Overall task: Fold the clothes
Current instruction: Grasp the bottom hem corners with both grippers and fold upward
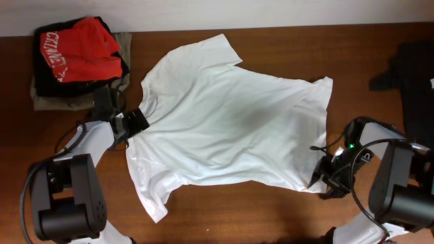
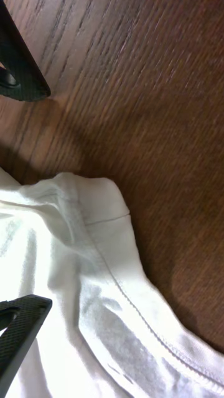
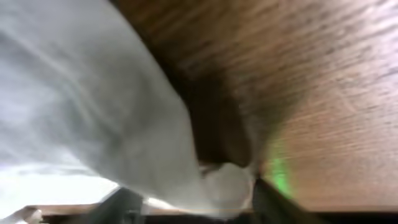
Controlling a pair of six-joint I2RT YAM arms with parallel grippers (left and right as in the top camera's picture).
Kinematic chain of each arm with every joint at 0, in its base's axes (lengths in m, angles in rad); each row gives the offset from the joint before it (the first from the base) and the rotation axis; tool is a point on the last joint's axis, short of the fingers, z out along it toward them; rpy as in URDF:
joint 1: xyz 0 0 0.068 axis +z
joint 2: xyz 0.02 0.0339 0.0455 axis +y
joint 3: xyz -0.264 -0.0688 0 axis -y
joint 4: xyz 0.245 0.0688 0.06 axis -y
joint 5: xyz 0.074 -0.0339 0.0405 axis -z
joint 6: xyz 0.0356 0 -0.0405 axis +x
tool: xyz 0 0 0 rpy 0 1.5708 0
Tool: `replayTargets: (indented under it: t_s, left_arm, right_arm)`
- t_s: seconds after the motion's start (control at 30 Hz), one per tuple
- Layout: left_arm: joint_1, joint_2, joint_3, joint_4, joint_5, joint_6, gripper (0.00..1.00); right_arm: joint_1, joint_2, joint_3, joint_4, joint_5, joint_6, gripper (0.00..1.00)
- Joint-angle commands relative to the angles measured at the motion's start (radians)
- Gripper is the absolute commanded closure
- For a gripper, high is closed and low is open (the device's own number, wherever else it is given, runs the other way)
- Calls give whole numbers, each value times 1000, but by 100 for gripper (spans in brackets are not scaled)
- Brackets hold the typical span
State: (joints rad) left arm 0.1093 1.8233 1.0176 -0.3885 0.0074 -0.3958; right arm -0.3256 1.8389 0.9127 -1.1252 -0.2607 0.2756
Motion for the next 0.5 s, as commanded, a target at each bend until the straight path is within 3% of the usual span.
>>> replayTargets:
  t_s: [0.0, 0.13, 0.3, 0.47]
  left_arm:
    - [2, 28, -25, -45, 97, -14, 1]
    - [2, 27, 19, -171, 188, -14, 1]
    - [2, -10, 138, -391, 180, 9, 1]
    - [2, -174, 150, -510, 169, -11, 1]
  right_arm:
    - [5, -4, -15, 41, -16, 29, 96]
    - [-4, -4, 29, 18, 12, 82, 96]
    - [-151, -54, 201, -107, 105, 89, 96]
    - [-249, -153, 257, -148, 142, 84, 96]
